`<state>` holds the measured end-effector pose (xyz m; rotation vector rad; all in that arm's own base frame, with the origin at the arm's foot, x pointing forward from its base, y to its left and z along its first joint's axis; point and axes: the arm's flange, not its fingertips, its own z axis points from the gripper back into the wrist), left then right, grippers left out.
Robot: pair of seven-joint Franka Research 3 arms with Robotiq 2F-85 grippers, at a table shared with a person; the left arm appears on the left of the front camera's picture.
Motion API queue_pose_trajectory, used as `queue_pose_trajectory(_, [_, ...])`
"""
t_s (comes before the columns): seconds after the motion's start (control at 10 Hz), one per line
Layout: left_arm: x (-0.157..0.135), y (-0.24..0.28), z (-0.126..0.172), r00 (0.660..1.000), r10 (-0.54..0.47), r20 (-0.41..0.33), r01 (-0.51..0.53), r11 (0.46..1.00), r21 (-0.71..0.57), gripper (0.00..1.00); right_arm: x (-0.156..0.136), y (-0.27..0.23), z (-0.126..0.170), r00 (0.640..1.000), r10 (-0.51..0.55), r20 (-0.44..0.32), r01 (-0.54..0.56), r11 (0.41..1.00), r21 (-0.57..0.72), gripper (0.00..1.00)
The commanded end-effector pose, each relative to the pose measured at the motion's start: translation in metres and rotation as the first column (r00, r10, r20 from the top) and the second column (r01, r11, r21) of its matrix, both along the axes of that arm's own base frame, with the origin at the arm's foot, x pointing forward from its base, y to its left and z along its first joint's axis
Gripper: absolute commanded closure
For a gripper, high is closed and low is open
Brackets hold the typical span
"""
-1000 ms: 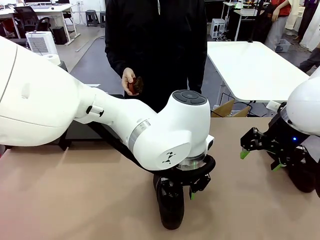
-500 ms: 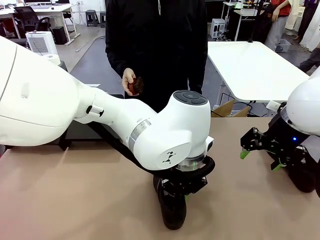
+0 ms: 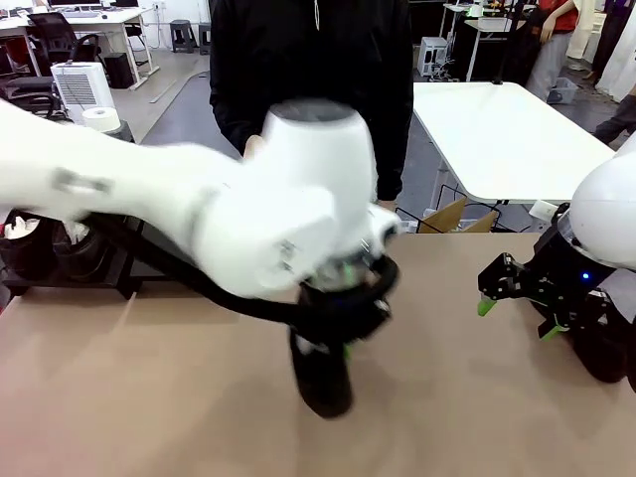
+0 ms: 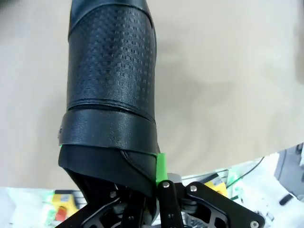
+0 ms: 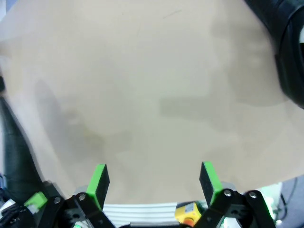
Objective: Organize the shoes by placing them on the stand.
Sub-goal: Place the Shoe from the middle of the table onto the Shoes Stand.
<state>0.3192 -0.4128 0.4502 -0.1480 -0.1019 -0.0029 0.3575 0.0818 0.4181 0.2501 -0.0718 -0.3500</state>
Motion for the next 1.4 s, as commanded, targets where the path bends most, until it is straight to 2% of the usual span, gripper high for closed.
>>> queue_pose_trajectory(0.0, [0.007,0.087,0.051,0.986,-0.076,0.151,0.073,0.997,0.029,1.00,0.000,0.000,0.001,1.000,-0.002,0.001,0.002,1.000,0.006,0.00])
queue_pose_trajectory(0.1, [0.033,0.122,0.056,0.975,-0.073,0.209,0.085,0.995,-0.053,1.00,0.000,0.000,0.001,1.000,-0.002,0.001,0.002,1.000,0.006,0.00])
queue_pose_trajectory(0.3, [0.080,0.182,0.054,0.964,-0.053,0.259,0.041,0.998,0.052,1.00,0.000,0.000,0.001,1.000,-0.002,0.001,0.002,1.000,0.006,0.00])
queue_pose_trajectory(0.5, [0.129,0.216,0.046,0.968,-0.069,0.243,0.050,0.995,0.085,1.00,0.000,0.000,0.001,1.000,-0.002,0.001,0.002,1.000,0.006,0.00])
queue_pose_trajectory(0.7, [0.168,0.234,0.047,0.951,-0.076,0.299,0.035,0.990,0.140,1.00,0.000,0.000,0.001,1.000,-0.002,0.001,0.002,1.000,0.006,0.00])
queue_pose_trajectory(1.0, [0.199,0.252,0.034,0.926,-0.069,0.372,-0.017,0.975,0.223,1.00,0.000,0.000,0.001,1.000,-0.002,0.001,0.002,1.000,0.006,0.00])
queue_pose_trajectory(1.3, [0.211,0.263,0.008,0.925,-0.050,0.376,-0.045,0.970,0.238,1.00,0.000,0.000,0.001,1.000,-0.002,0.001,0.002,1.000,0.006,0.00])
